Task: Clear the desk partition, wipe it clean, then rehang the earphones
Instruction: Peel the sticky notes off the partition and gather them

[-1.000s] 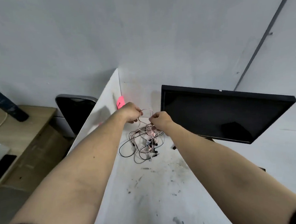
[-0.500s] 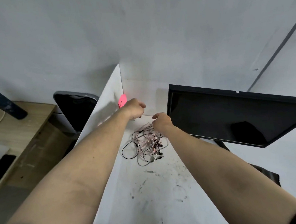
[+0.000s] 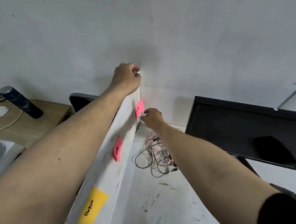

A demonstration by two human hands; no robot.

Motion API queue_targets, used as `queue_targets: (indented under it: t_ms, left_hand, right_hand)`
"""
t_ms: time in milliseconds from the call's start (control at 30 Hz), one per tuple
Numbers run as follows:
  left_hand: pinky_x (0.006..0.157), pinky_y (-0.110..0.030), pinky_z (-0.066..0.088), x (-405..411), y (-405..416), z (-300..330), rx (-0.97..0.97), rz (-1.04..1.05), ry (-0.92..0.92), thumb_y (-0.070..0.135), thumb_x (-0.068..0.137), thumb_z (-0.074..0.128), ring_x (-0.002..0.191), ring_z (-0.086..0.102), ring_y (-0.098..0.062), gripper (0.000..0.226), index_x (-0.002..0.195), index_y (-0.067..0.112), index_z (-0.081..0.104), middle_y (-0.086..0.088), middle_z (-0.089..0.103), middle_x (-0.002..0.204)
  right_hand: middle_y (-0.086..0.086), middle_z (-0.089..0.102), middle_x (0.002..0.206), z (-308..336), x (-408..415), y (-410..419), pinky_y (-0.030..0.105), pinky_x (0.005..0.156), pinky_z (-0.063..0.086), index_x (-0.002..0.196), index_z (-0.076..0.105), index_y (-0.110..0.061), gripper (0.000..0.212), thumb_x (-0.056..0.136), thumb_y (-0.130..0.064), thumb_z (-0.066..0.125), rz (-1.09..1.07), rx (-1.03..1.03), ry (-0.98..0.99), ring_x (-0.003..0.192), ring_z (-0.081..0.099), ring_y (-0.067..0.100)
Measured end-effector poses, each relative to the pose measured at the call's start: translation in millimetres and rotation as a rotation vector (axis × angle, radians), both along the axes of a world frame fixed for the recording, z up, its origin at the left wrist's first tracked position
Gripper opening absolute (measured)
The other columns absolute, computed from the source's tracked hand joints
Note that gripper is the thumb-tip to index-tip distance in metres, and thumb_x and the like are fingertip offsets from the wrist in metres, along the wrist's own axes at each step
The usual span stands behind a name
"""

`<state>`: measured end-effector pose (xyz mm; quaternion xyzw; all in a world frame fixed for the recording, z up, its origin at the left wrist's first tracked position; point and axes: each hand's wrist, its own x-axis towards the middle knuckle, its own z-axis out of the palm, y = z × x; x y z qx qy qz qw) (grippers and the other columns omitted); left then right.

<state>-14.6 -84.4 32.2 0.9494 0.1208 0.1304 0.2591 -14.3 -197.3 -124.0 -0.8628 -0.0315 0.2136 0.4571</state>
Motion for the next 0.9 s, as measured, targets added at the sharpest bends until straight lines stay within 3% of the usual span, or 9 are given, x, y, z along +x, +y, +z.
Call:
queue_targets:
  t_ms: [133, 300, 433, 600, 733, 900]
  left_hand:
    - [0.106, -0.037, 0.041, -6, 17, -12, -0.002, 0.073, 0.09, 0.031, 0.092, 0.049, 0.125, 0.049, -0.03, 0.043, 0.131, 0.015, 0.057, -0.014, 0.054, 0.132]
    - [0.09, -0.031, 0.043, -12, 21, -21, -0.061, 0.089, 0.167, 0.034, 0.096, 0.046, 0.107, 0.053, -0.025, 0.024, 0.109, 0.019, 0.059, -0.009, 0.061, 0.116]
    - [0.091, -0.039, 0.051, -15, 23, -29, -0.121, 0.109, 0.178, 0.035, 0.095, 0.046, 0.105, 0.06, -0.028, 0.034, 0.107, 0.009, 0.065, -0.009, 0.068, 0.11]
    - [0.08, -0.034, 0.051, -16, 24, -36, -0.162, 0.117, 0.191, 0.038, 0.094, 0.046, 0.091, 0.061, -0.025, 0.034, 0.101, 0.011, 0.067, -0.004, 0.067, 0.098]
    - [0.058, -0.031, 0.037, -17, 22, -39, -0.169, 0.118, 0.2, 0.035, 0.093, 0.045, 0.067, 0.048, -0.025, 0.035, 0.072, 0.008, 0.051, -0.004, 0.054, 0.069]
    - [0.052, -0.031, 0.029, -20, 17, -37, -0.163, 0.096, 0.192, 0.032, 0.095, 0.043, 0.06, 0.038, -0.023, 0.037, 0.063, 0.013, 0.037, -0.003, 0.043, 0.061]
  right_hand:
    - [0.008, 0.062, 0.13, -9, 5, 20, 0.028, 0.092, 0.047, 0.133, 0.058, -0.013, 0.044, 0.091, -0.025, 0.066, 0.008, -0.013, -0.001, 0.116, 0.061, 0.025]
    - [0.008, 0.059, 0.134, -18, 12, 32, 0.026, 0.085, 0.042, 0.133, 0.055, -0.013, 0.043, 0.094, -0.028, 0.064, -0.011, -0.036, 0.012, 0.118, 0.059, 0.026]
    - [0.008, 0.06, 0.13, -24, 16, 37, 0.026, 0.081, 0.041, 0.131, 0.055, -0.013, 0.043, 0.092, -0.027, 0.067, -0.02, -0.035, 0.027, 0.113, 0.061, 0.026]
    - [0.007, 0.062, 0.126, -28, 19, 43, 0.028, 0.085, 0.044, 0.126, 0.059, -0.013, 0.039, 0.09, -0.029, 0.067, -0.032, -0.019, 0.011, 0.112, 0.061, 0.026]
    - [0.006, 0.064, 0.126, -29, 19, 45, 0.028, 0.087, 0.045, 0.125, 0.062, -0.016, 0.033, 0.094, -0.027, 0.062, -0.025, -0.02, 0.004, 0.114, 0.06, 0.026]
    - [0.006, 0.066, 0.125, -29, 18, 46, 0.025, 0.082, 0.042, 0.121, 0.066, -0.018, 0.027, 0.097, -0.025, 0.054, -0.029, -0.009, -0.007, 0.113, 0.061, 0.027]
